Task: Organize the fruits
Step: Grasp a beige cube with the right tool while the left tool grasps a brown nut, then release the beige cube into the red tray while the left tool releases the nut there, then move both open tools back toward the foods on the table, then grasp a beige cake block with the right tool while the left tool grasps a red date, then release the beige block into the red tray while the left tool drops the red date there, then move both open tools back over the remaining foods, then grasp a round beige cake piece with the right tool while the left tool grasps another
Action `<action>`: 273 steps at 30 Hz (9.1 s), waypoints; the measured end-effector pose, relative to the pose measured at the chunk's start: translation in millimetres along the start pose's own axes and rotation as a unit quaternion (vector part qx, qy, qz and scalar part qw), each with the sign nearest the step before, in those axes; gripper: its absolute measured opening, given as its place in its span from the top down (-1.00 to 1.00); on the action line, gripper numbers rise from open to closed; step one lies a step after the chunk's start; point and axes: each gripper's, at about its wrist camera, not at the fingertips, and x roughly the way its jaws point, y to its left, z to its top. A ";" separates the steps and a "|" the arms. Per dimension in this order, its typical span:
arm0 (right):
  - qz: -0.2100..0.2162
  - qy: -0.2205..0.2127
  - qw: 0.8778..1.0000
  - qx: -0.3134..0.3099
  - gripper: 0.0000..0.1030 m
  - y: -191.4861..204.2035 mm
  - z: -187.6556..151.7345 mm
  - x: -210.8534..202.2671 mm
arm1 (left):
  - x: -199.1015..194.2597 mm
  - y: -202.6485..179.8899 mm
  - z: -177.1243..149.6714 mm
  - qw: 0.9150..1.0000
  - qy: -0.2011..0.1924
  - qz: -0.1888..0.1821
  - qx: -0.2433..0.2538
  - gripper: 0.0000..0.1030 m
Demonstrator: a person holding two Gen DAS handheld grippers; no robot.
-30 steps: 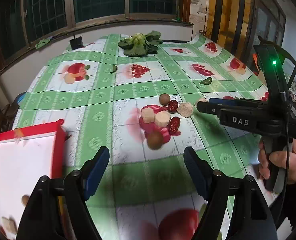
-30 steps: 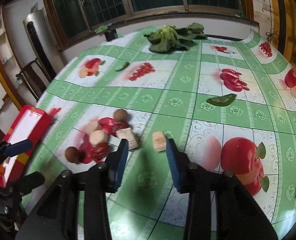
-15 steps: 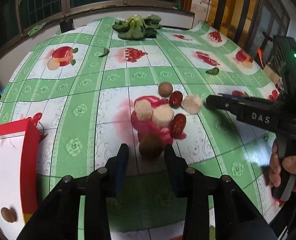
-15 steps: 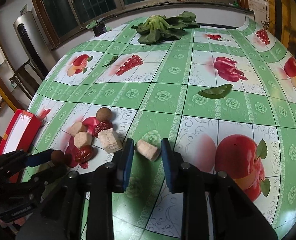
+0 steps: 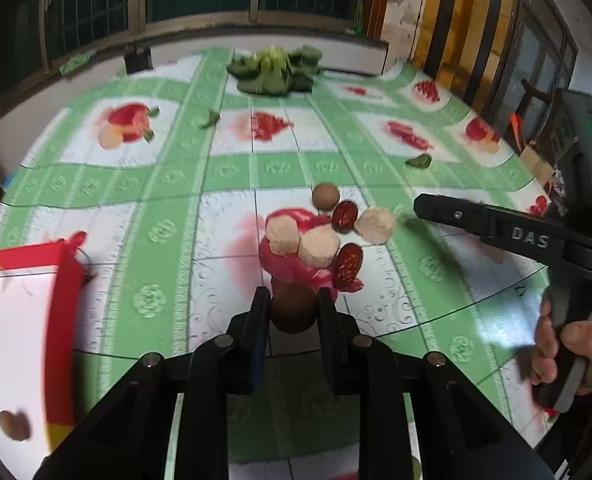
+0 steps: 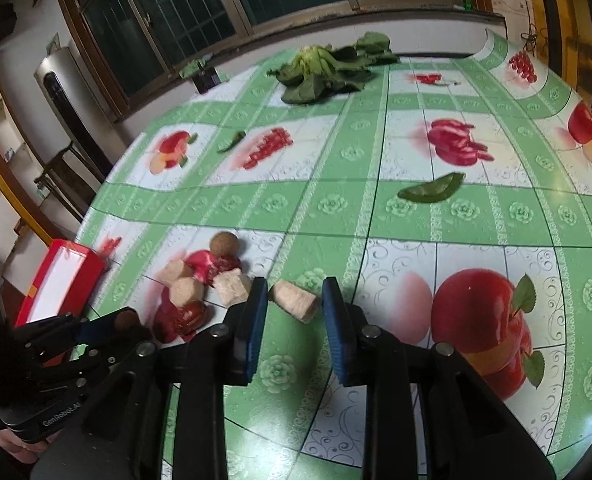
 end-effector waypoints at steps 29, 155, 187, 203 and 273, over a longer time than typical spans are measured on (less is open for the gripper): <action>0.211 0.024 0.966 -0.149 0.41 244.7 -69.5 -4.7 | -144.6 123.1 -79.8 0.969 -0.103 0.200 -0.104 0.57; 0.068 -0.081 0.994 -0.010 0.60 27.0 1.6 -44.0 | -135.9 18.1 -28.5 0.990 -0.102 0.085 -0.040 0.50; 0.201 0.081 0.945 -0.246 0.60 329.0 -123.8 18.7 | -180.6 196.5 -102.5 0.938 -0.100 0.308 -0.127 0.47; 0.202 0.003 0.966 -0.159 -0.18 246.9 -87.3 -18.6 | -166.4 159.4 -86.9 0.944 -0.093 0.290 -0.126 -0.55; 0.024 -0.081 0.996 0.008 0.43 34.7 1.7 -24.4 | -24.1 -12.5 21.7 0.994 -0.049 0.093 0.005 0.59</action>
